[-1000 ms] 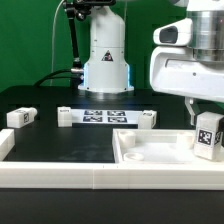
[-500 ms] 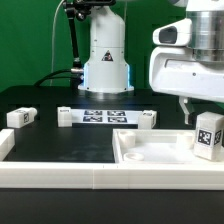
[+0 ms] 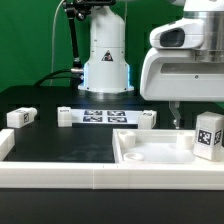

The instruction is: Assemble one leg

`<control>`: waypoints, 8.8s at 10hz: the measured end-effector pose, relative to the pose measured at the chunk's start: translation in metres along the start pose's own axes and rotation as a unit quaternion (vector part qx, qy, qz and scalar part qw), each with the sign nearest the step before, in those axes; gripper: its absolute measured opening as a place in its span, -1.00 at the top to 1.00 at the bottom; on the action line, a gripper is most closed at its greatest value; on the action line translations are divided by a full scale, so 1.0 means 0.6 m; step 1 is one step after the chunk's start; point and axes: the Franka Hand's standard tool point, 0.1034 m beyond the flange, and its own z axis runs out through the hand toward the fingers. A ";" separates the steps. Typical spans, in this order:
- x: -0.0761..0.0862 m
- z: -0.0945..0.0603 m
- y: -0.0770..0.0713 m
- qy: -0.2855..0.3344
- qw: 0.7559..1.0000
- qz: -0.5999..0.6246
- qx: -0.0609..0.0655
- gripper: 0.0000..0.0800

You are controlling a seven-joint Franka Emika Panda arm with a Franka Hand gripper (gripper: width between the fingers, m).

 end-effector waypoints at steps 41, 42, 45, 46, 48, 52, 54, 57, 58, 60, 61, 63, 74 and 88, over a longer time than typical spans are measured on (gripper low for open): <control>0.007 0.009 -0.013 0.056 0.998 -0.028 -0.022 -0.62; 0.006 0.007 -0.013 0.051 0.996 -0.075 -0.025 -0.62; 0.011 0.001 -0.009 0.047 0.983 -0.175 -0.030 -0.62; 0.010 0.002 -0.010 0.047 0.981 -0.184 -0.031 -0.62; 0.013 0.001 -0.009 0.050 0.969 -0.238 -0.039 -0.62; 0.012 0.003 -0.008 0.049 0.971 -0.229 -0.038 0.09; 0.012 0.004 -0.008 0.049 0.975 -0.215 -0.038 0.28; 0.020 0.007 -0.011 0.062 0.995 -0.073 -0.025 0.28; 0.020 0.006 -0.011 0.067 0.997 0.000 -0.032 0.28; 0.020 0.005 -0.007 0.073 0.988 0.133 -0.032 0.28; 0.018 0.005 -0.007 0.073 0.980 0.182 -0.033 0.27; 0.017 0.006 -0.002 0.077 0.954 0.287 -0.029 0.27; 0.021 0.004 0.001 0.088 0.917 0.390 0.006 -0.52; 0.008 0.004 -0.014 0.096 0.982 -0.154 -0.046 -0.62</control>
Offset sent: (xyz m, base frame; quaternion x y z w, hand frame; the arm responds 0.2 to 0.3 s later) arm 0.0013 -0.0003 0.0021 0.0030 0.0000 -0.1932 0.9812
